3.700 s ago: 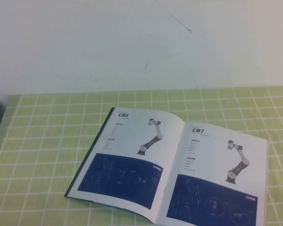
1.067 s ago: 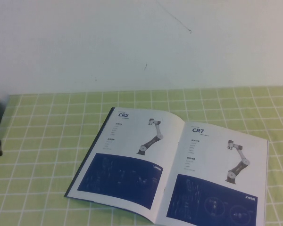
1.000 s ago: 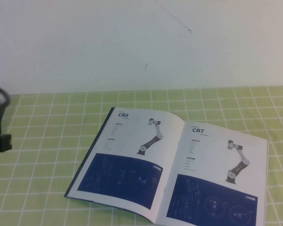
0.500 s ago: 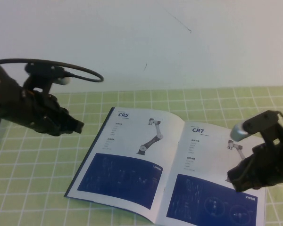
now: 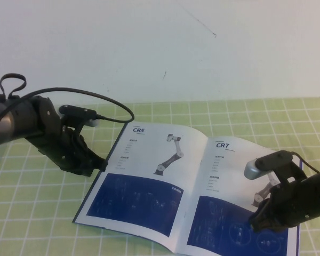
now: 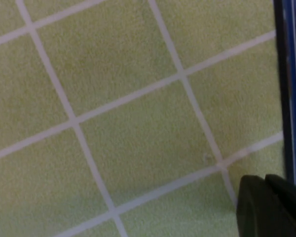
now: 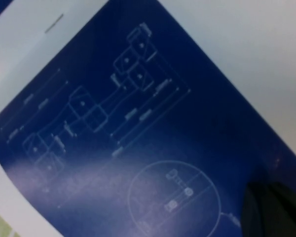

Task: Close book
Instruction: 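Close the open booklet and leave it lying on the table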

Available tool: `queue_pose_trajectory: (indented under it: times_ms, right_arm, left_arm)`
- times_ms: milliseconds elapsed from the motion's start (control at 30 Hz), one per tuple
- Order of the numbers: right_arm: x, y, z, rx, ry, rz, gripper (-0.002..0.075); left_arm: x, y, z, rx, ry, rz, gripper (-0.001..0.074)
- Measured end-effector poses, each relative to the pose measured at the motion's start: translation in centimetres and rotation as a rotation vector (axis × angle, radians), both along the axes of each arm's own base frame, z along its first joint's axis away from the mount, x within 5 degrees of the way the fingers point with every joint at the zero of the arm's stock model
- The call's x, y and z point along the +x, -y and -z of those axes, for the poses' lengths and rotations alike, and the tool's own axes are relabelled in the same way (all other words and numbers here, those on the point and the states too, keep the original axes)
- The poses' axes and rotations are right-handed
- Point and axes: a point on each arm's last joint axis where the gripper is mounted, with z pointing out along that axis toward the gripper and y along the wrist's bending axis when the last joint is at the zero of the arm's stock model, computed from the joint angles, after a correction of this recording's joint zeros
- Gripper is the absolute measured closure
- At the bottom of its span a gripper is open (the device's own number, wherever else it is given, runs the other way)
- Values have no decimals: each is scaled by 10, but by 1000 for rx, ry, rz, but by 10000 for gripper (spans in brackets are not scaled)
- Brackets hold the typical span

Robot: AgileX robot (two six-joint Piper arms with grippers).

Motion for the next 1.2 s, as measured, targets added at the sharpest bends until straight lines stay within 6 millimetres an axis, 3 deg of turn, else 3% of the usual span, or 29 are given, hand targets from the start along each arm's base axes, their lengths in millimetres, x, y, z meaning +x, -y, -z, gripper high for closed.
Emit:
queue_pose_trajectory:
  times_ms: [267,367,667,867,933,967,1200]
  right_arm:
    - [0,0,1,4,-8,5,729]
    - [0,0,1,4,-8,5,729]
    - [0,0,1,4,-8,5,729]
    - [0,0,1,4,-8,5,729]
    - [0,-1,1,5,-9,4,729]
    - [0,-1,1,5,-9,4,729]
    - [0,-1,0,8,-14,0,729]
  left_arm:
    - [7,6,9,13,-34,4,738]
    - [4,17,9,28,-31,43,738]
    - [-22,83,9,0,-42,182,738]
    - [-31,107,6,-104,-65,194,738]
    - [-31,108,6,-104,-69,205,738]
    - [-24,109,-4,-66,-58,241,738]
    - [1,84,-26,223,59,161,738]
